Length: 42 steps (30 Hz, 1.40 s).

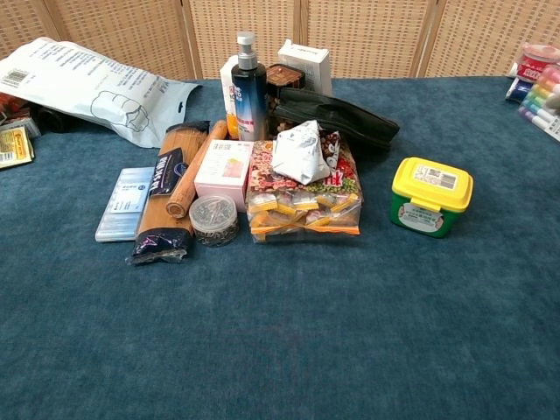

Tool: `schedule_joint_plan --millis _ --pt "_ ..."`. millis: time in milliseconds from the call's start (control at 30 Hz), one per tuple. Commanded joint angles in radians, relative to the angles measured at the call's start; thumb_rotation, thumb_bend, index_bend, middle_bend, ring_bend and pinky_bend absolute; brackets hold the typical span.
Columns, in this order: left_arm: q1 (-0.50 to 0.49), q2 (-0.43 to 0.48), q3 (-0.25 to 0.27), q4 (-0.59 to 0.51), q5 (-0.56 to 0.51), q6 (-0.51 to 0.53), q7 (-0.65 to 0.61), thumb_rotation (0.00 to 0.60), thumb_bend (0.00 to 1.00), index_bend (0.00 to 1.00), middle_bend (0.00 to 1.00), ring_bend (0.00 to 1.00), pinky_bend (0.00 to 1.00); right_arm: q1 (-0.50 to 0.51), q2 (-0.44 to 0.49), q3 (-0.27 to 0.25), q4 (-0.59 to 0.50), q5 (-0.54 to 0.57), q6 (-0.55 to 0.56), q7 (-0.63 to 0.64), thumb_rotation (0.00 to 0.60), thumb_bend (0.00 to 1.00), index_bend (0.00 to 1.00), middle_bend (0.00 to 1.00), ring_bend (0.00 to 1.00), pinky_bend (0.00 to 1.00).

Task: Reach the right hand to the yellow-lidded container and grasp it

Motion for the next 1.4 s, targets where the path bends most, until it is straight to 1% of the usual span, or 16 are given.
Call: schedule_joint_plan --millis 33,233,400,600,700,867,1000,1100,1133,1167,1200,1233,1267,1300,1333,1400 --pt "-0.002 0.001 -0.003 0.003 -0.008 -0.003 -0.006 0.600 0.00 0.00 0.00 0.00 0.00 0.081 -0.073 0.041 -0.013 0.123 -0.066 -0.100 0.600 0.00 0.00 0.00 0.00 0.00" --pt "-0.011 -0.003 -0.009 0.010 -0.030 -0.022 -0.010 0.600 0.00 0.00 0.00 0.00 0.00 0.173 -0.159 0.082 -0.033 0.279 -0.073 -0.226 0.600 0.00 0.00 0.00 0.00 0.00" --pt "-0.011 -0.001 -0.010 0.012 -0.032 -0.020 -0.014 0.600 0.00 0.00 0.00 0.00 0.00 0.242 -0.216 0.111 -0.019 0.388 -0.076 -0.283 0.600 0.00 0.00 0.00 0.00 0.00" --pt "-0.007 0.003 -0.013 0.015 -0.036 -0.011 -0.025 0.600 0.01 0.00 0.00 0.00 0.00 0.308 -0.272 0.116 0.017 0.487 -0.060 -0.340 0.600 0.00 0.00 0.00 0.00 0.00" --pt "-0.009 0.004 -0.014 0.017 -0.039 -0.014 -0.029 0.600 0.01 0.00 0.00 0.00 0.00 0.325 -0.292 0.112 0.052 0.512 -0.058 -0.342 0.600 0.00 0.00 0.00 0.00 0.00" --pt "-0.010 0.004 -0.016 0.021 -0.045 -0.016 -0.034 0.600 0.01 0.00 0.00 0.00 0.00 0.344 -0.317 0.112 0.129 0.544 -0.077 -0.308 0.600 0.00 0.00 0.00 0.00 0.00" --pt "-0.013 0.001 -0.017 0.022 -0.051 -0.025 -0.031 0.600 0.01 0.00 0.00 0.00 0.00 0.356 -0.339 0.097 0.186 0.537 -0.091 -0.288 0.600 0.00 0.00 0.00 0.00 0.00" --pt "-0.014 -0.002 -0.018 0.022 -0.054 -0.029 -0.026 0.600 0.01 0.00 0.00 0.00 0.00 0.352 -0.365 0.095 0.234 0.490 -0.079 -0.238 0.600 0.00 0.00 0.00 0.00 0.00" --pt "-0.015 -0.003 -0.018 0.021 -0.056 -0.030 -0.023 0.600 0.00 0.00 0.00 0.00 0.00 0.347 -0.380 0.093 0.257 0.462 -0.065 -0.215 0.600 0.00 0.05 0.08 0.04 0.06" --pt "-0.015 -0.004 -0.018 0.021 -0.057 -0.031 -0.022 0.600 0.00 0.00 0.00 0.00 0.00 0.344 -0.389 0.091 0.271 0.444 -0.059 -0.195 0.600 0.00 0.14 0.22 0.15 0.19" --pt "-0.016 -0.005 -0.018 0.021 -0.059 -0.033 -0.020 0.600 0.01 0.00 0.00 0.00 0.00 0.339 -0.396 0.091 0.283 0.428 -0.054 -0.176 0.600 0.00 0.24 0.37 0.29 0.34" --pt "-0.017 -0.006 -0.018 0.021 -0.061 -0.036 -0.017 0.600 0.01 0.00 0.00 0.00 0.00 0.334 -0.404 0.090 0.297 0.412 -0.047 -0.152 0.600 0.00 0.35 0.55 0.48 0.54" --pt "-0.018 -0.007 -0.018 0.021 -0.062 -0.038 -0.015 0.600 0.01 0.00 0.00 0.00 0.00 0.331 -0.408 0.090 0.306 0.402 -0.044 -0.140 0.600 0.00 0.42 0.65 0.60 0.66" --pt "-0.018 -0.009 -0.019 0.021 -0.063 -0.040 -0.013 0.600 0.01 0.00 0.00 0.00 0.00 0.328 -0.410 0.088 0.312 0.396 -0.043 -0.131 0.600 0.00 0.47 0.73 0.69 0.75" --pt "-0.019 -0.010 -0.019 0.020 -0.064 -0.042 -0.011 0.600 0.01 0.00 0.00 0.00 0.00 0.325 -0.411 0.087 0.317 0.391 -0.043 -0.122 0.600 0.00 0.51 0.78 0.74 0.80" --pt "-0.021 -0.012 -0.019 0.020 -0.066 -0.046 -0.008 0.600 0.00 0.00 0.00 0.00 0.00 0.320 -0.405 0.086 0.314 0.391 -0.047 -0.113 0.600 0.00 0.56 0.82 0.78 0.84"
